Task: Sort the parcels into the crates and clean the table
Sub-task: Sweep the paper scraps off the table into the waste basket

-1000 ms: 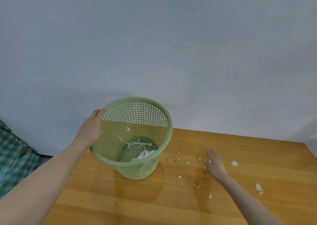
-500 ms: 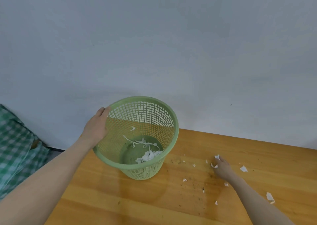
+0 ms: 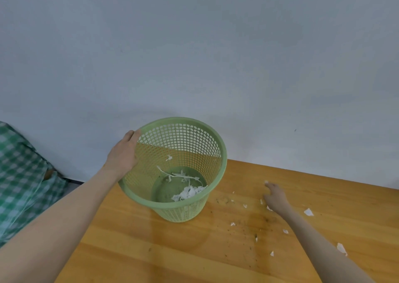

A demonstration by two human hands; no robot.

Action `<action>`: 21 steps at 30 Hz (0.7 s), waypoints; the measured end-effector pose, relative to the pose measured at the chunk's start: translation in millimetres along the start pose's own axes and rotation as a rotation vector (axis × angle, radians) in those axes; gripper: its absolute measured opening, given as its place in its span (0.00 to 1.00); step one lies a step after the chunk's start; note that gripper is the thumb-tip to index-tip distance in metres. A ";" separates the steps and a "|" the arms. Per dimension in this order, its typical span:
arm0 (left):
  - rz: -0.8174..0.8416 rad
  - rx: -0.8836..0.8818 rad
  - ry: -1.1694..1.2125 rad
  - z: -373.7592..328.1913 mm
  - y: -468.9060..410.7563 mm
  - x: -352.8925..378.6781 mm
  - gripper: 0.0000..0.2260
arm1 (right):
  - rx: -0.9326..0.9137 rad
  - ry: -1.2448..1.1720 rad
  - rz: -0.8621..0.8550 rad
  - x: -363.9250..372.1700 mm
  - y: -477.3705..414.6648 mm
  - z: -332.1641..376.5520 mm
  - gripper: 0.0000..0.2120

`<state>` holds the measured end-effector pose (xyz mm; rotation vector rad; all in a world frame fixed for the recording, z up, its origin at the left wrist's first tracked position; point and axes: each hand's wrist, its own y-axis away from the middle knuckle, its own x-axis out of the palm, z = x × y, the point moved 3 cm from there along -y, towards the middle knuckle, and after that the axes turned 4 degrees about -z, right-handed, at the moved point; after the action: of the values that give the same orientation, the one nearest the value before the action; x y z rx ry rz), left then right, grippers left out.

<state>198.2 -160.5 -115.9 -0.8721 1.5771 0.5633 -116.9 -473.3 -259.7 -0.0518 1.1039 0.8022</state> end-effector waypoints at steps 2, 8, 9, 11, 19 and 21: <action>0.000 -0.003 -0.011 -0.6 0.1 -0.5 0.36 | -0.097 -0.139 -0.111 -16.5 11.0 34.2 0.24; -0.010 0.015 -0.018 -2.4 0.9 -0.6 0.35 | -0.558 -0.522 -0.406 -51.9 71.5 154.9 0.19; -0.010 0.019 -0.018 -2.9 1.2 -0.6 0.35 | -0.631 -0.545 -0.410 -51.3 81.0 167.3 0.18; -0.014 0.023 -0.019 -3.0 1.7 -0.8 0.35 | -0.774 -0.477 -0.340 -42.1 90.3 183.8 0.18; -0.012 0.021 -0.015 -1.6 1.0 0.2 0.35 | -0.956 -0.112 -0.314 -21.4 81.9 185.3 0.22; -0.008 0.021 -0.014 -2.2 1.3 -0.4 0.35 | -0.916 -0.222 -0.287 -21.4 83.1 173.3 0.22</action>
<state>195.9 -161.3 -115.2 -0.8560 1.5635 0.5455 -37.1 -353.0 -131.1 -0.8500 0.4333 0.9654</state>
